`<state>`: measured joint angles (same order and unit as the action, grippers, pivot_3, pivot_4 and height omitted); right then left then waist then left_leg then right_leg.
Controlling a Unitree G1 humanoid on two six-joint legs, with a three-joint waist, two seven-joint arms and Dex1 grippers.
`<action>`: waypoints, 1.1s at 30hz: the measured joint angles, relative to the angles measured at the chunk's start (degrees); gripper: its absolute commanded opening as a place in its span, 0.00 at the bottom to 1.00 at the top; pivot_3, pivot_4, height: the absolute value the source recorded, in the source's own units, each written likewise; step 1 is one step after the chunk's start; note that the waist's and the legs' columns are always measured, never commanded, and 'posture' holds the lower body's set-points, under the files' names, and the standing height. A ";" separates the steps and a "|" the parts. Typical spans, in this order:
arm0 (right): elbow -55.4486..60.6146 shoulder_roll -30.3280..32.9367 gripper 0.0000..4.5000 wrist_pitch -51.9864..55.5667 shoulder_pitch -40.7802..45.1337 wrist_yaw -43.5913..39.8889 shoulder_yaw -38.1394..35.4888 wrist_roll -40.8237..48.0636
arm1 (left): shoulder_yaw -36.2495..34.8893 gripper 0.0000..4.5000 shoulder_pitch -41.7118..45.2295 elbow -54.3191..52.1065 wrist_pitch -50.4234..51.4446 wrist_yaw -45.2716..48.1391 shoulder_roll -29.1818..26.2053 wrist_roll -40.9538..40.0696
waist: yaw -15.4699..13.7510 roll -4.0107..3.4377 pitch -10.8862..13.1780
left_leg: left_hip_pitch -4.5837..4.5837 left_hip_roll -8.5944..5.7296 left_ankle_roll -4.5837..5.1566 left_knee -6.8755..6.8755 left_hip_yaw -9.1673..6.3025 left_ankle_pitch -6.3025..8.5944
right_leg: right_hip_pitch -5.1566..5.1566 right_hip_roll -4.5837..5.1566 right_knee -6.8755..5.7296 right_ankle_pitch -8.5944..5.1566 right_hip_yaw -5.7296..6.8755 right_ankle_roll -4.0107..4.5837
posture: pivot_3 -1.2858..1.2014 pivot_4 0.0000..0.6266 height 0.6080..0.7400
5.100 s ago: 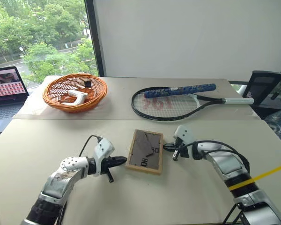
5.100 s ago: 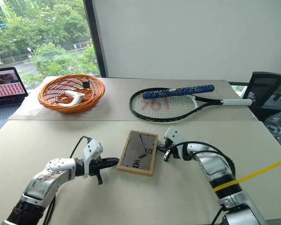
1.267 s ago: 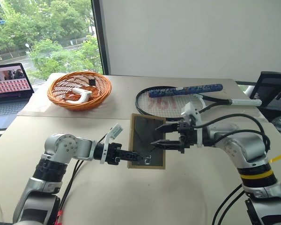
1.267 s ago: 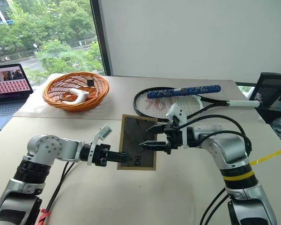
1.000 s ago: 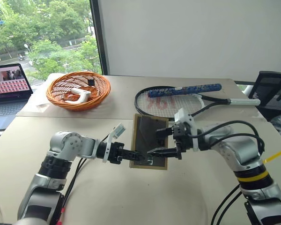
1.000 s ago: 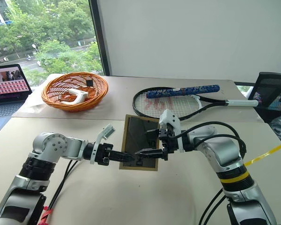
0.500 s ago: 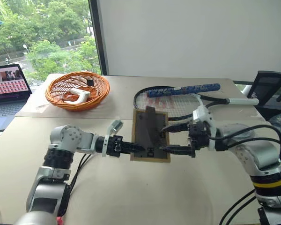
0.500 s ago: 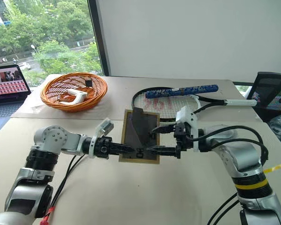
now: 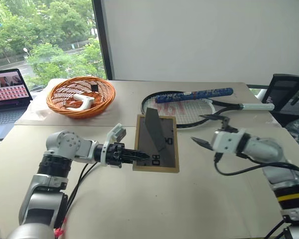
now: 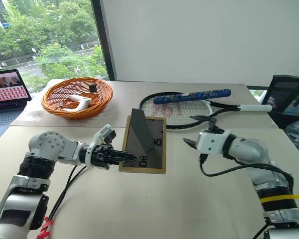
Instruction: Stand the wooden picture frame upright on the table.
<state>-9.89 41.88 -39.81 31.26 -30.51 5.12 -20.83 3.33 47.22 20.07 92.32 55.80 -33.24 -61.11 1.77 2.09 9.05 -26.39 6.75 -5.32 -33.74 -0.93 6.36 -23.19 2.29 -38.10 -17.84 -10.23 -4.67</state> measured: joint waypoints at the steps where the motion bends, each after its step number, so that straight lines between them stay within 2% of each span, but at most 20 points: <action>1: -0.33 -0.59 0.98 -2.04 0.42 1.85 0.90 -1.90 | 0.06 0.26 0.15 0.14 0.00 0.00 0.11 0.02 | -0.07 0.00 0.00 | 0.00 0.00 0.00 0.00 -0.04 0.00 | 0.03 0.00 0.01 0.00 0.04 0.00 | 0.52 0.24 0.89; 8: -3.41 -3.96 0.98 -10.85 4.24 13.02 3.80 -12.75 | 0.58 0.26 0.12 -0.94 -0.16 1.27 -0.18 0.23 | -0.93 -0.06 0.04 | 0.00 -0.02 -0.11 -0.01 -0.18 -0.07 | 0.11 0.00 -0.03 0.01 0.15 0.02 | 0.52 0.24 0.89; 11: -4.55 -4.19 0.81 -12.26 5.30 15.01 4.57 -14.01 | 0.57 0.26 -0.42 -3.98 -1.96 1.61 -0.20 1.14 | -1.00 -0.06 0.04 | 0.00 -0.02 -0.14 -0.03 -0.23 -0.09 | 0.15 0.00 -0.03 0.01 0.18 0.03 | 0.52 0.24 0.89; 15: -6.05 -4.13 0.52 -13.92 5.51 16.33 5.40 -13.93 | 1.14 0.26 -2.90 -7.86 -6.21 4.11 -0.62 2.84 | -0.96 -0.10 0.06 | 0.00 -0.03 -0.16 -0.02 -0.26 -0.11 | 0.17 0.00 -0.05 0.01 0.20 0.03 | 0.52 0.24 0.89; 17: -6.05 -3.81 0.47 -14.87 5.54 16.39 5.53 -14.11 | 1.37 0.48 -3.50 -7.88 -6.31 5.52 -0.62 2.79 | -0.95 -0.10 0.07 | 0.00 -0.03 -0.17 -0.02 -0.31 -0.12 | 0.17 0.00 -0.06 0.01 0.24 0.03 | 0.52 0.24 0.89; 18: -6.65 -3.72 0.45 -15.00 5.54 16.35 5.81 -14.03 | 1.70 0.54 -3.66 -8.86 -7.86 5.89 -0.86 3.53 | -0.92 -0.11 0.07 | 0.00 -0.03 -0.19 -0.03 -0.33 -0.13 | 0.19 0.00 -0.07 0.01 0.27 0.03 | 0.52 0.24 0.89; 21: -7.77 -3.26 0.30 -15.28 5.51 15.89 7.14 -14.03 | 1.25 0.79 -4.02 -10.57 -11.12 7.46 -2.01 4.73 | -0.90 -0.12 0.07 | 0.00 -0.04 -0.22 -0.04 -0.35 -0.16 | 0.20 0.00 -0.09 0.02 0.29 0.04 | 0.52 0.24 0.89; 24: -8.02 -3.24 0.29 -15.34 5.52 15.71 7.61 -13.50 | 0.98 1.00 -6.28 -12.28 -16.07 9.26 -3.41 6.69 | -0.70 -0.13 0.08 | 0.02 -0.04 -0.22 -0.03 -0.37 -0.16 | 0.21 0.00 -0.09 0.02 0.30 0.05 | 0.52 0.24 0.89; 28: -10.15 -3.29 0.29 -14.33 5.71 13.74 7.75 -10.11 | -3.64 1.00 -10.75 -14.63 -26.08 10.33 -6.27 9.71 | -0.57 -0.15 0.10 | 0.02 -0.04 -0.22 -0.03 -0.40 -0.17 | 0.24 -0.01 -0.10 0.02 0.32 0.05 | 0.52 0.24 0.89; 30: -11.75 -4.01 0.29 -12.17 5.87 11.10 7.86 -6.16 | -8.10 1.00 -14.23 -17.24 -33.63 9.11 -7.60 12.36 | -0.61 -0.16 0.10 | 0.07 -0.04 -0.22 -0.04 -0.41 -0.17 | 0.33 -0.01 -0.08 0.02 0.34 0.06 | 0.52 0.24 0.89; 33: -12.43 -6.69 0.29 -7.74 6.80 7.25 7.83 1.45 | -11.71 1.00 -19.11 -19.35 -39.25 8.46 -8.25 14.38 | -0.37 -0.23 0.15 | 0.19 -0.04 -0.22 -0.04 -0.42 -0.17 | 0.51 0.00 -0.03 0.02 0.36 0.06 | 0.52 0.24 0.89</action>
<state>-22.32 35.19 -47.55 38.06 -23.27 12.95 -19.38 -8.38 28.11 0.72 53.07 64.26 -41.49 -46.73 1.40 1.86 9.20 -26.20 6.72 -5.54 -33.78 -1.35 6.19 -22.68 2.29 -38.13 -17.82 -9.87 -4.61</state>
